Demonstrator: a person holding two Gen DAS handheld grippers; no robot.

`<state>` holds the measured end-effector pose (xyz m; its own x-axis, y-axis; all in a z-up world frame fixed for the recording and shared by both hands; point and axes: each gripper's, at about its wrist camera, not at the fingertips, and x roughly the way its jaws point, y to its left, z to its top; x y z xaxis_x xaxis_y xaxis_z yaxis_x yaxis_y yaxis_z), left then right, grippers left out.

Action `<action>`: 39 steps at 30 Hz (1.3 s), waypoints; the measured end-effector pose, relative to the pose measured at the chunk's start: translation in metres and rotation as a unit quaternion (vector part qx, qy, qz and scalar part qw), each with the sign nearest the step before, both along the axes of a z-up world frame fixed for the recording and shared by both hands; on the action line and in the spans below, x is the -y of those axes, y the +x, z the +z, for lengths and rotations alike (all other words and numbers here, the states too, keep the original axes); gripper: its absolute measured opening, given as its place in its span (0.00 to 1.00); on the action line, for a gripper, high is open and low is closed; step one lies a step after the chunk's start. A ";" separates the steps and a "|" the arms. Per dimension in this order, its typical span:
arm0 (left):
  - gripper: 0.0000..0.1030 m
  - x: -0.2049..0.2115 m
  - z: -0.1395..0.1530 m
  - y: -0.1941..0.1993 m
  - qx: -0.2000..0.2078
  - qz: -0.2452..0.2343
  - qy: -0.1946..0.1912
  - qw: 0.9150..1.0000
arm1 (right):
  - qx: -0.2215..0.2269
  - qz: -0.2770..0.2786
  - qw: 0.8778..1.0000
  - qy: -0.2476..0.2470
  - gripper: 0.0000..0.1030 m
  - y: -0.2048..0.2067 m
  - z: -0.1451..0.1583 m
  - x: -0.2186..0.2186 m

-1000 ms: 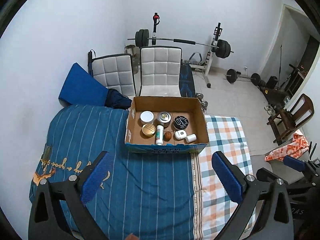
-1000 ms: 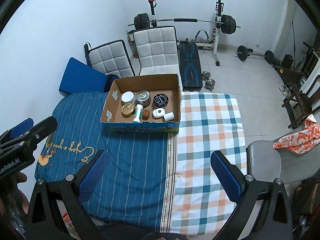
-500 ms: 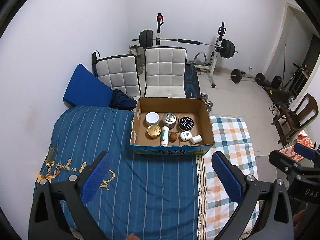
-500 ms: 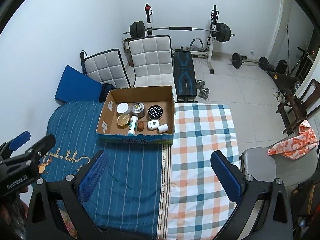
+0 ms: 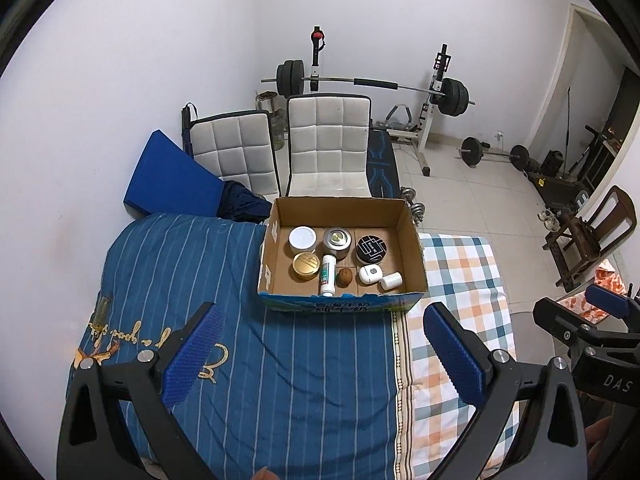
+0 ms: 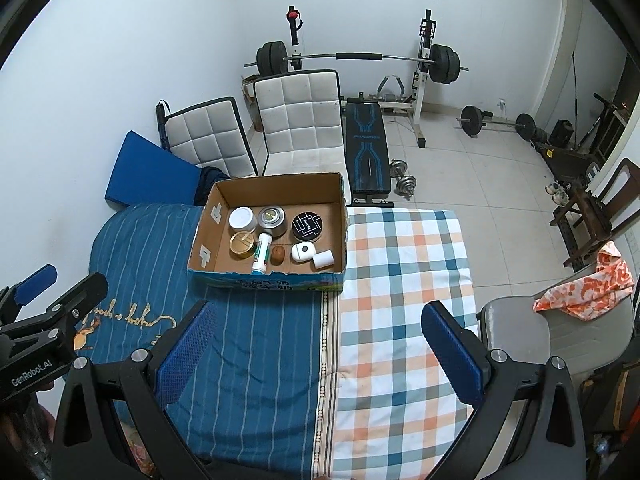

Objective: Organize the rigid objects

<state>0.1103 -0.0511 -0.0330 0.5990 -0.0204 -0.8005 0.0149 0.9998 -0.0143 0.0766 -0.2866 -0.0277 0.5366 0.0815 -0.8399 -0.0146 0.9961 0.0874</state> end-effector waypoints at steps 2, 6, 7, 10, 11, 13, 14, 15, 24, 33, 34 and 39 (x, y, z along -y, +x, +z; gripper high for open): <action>1.00 0.001 0.001 0.000 0.000 -0.002 0.000 1.000 | 0.000 0.000 1.000 -0.001 1.00 0.002 -0.002 0.000; 1.00 0.003 0.003 -0.001 0.002 -0.006 0.000 1.000 | 0.000 0.000 1.000 -0.001 1.00 0.002 -0.003 0.000; 1.00 0.005 0.003 0.000 0.003 -0.006 0.001 1.000 | 0.001 -0.001 1.000 -0.001 1.00 0.003 -0.003 0.000; 1.00 0.005 0.003 0.000 0.003 -0.006 0.001 1.000 | 0.000 -0.002 1.000 0.000 1.00 0.003 -0.002 0.001; 1.00 0.005 0.004 0.000 0.003 -0.006 0.001 1.000 | 0.001 -0.002 1.000 0.000 1.00 0.003 -0.003 0.001; 1.00 0.005 0.004 0.000 0.003 -0.006 0.000 1.000 | 0.001 -0.002 1.000 0.000 1.00 0.003 -0.003 0.001; 1.00 0.006 0.005 -0.001 0.004 -0.006 0.000 1.000 | 0.002 -0.003 1.000 0.000 1.00 0.003 -0.003 0.001; 1.00 0.005 0.004 0.000 0.003 -0.006 0.002 1.000 | 0.002 -0.002 1.000 0.000 1.00 0.004 -0.003 0.001; 1.00 0.006 0.012 0.002 0.009 0.000 0.005 1.000 | 0.009 0.000 1.000 -0.007 1.00 0.005 -0.001 -0.001; 1.00 0.004 0.010 0.002 0.019 0.010 0.011 1.000 | 0.019 -0.003 1.000 -0.012 1.00 0.002 0.007 -0.002; 1.00 0.003 0.011 0.002 0.024 0.014 0.013 1.000 | 0.019 -0.003 1.000 -0.012 1.00 0.002 0.007 -0.002; 1.00 -0.003 0.010 0.002 0.028 0.021 0.003 0.999 | 0.019 -0.004 1.000 -0.012 1.00 0.001 0.007 -0.002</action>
<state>0.1127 -0.0481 -0.0231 0.6427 0.0098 -0.7661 -0.0259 0.9996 -0.0090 0.0780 -0.2849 -0.0203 0.5693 0.0560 -0.8202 -0.0087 0.9980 0.0621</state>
